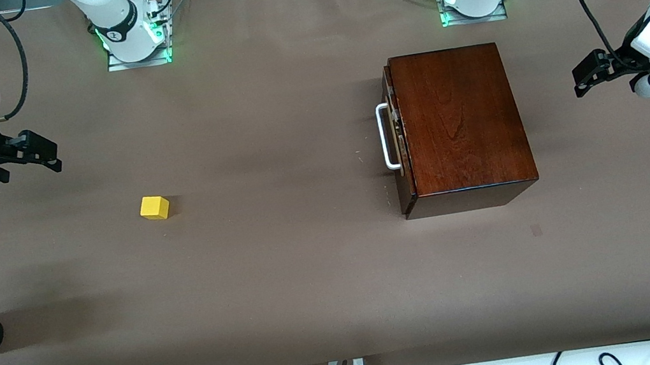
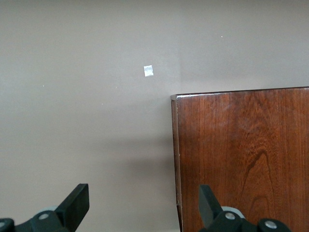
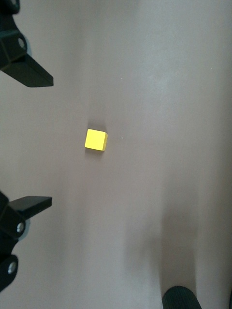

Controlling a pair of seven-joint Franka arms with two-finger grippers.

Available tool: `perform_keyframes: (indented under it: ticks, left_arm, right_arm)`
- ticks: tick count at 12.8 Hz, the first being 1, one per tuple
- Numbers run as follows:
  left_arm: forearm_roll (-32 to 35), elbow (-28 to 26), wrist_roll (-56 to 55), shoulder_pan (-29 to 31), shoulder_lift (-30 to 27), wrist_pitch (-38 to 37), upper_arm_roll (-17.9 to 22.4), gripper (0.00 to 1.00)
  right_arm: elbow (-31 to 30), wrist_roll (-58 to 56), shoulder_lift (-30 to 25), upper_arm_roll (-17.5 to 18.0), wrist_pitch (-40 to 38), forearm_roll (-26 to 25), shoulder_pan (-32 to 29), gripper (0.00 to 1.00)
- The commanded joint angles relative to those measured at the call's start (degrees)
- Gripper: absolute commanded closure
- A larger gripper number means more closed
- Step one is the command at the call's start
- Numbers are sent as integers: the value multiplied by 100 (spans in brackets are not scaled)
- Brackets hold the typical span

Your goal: Open drawer, take yellow block, close drawer

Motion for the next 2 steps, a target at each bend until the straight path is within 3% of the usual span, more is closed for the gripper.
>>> perform_keyframes:
  ticks: [1,2]
  left_arm:
    - [-37,238,-47,67,66,-130,-98,0]
    - [-37,265,-56,67,66,-235,-98,0]
  right_arm:
    - [108,-73,59,9,-35,23,10,0]
    - [117,-73,50,0,-44,23,10,0]
